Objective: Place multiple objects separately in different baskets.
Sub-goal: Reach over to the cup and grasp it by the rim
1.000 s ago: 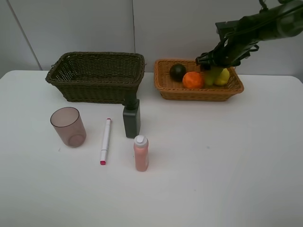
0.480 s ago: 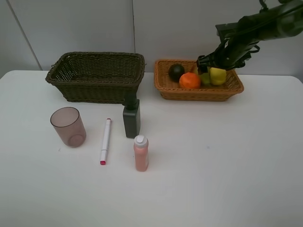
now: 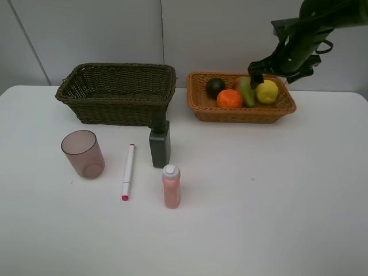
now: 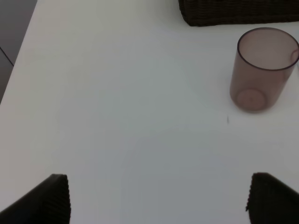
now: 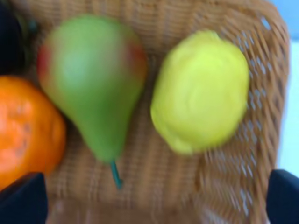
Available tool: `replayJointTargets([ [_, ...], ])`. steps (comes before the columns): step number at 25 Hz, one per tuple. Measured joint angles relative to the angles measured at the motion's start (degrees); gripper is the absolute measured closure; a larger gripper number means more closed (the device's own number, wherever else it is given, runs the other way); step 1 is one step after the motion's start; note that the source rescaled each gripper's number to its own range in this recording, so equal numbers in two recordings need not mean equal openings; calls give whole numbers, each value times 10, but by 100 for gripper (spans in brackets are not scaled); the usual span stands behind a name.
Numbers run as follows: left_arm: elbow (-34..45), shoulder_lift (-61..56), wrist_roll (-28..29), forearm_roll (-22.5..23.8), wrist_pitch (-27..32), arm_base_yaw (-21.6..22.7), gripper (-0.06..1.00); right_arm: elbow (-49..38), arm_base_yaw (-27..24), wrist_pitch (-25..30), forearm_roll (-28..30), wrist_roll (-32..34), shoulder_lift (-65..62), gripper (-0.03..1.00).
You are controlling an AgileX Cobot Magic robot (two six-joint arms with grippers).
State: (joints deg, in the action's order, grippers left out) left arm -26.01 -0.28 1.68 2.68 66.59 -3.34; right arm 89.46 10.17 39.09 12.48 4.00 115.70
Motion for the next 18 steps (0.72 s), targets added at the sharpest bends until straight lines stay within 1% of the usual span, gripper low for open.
replayJointTargets([
  [6,0,0,0,0,0,0,-6,1,0,146,-2,-4,-65,-1],
  [10,0,0,0,0,0,0,-6,1,0,213,-14,-19,-109,-1],
  [14,0,0,0,0,0,0,-6,0,0,268,-73,-61,-160,-1],
  [18,0,0,0,0,0,0,-6,-34,0,292,-140,-111,-229,-1],
])
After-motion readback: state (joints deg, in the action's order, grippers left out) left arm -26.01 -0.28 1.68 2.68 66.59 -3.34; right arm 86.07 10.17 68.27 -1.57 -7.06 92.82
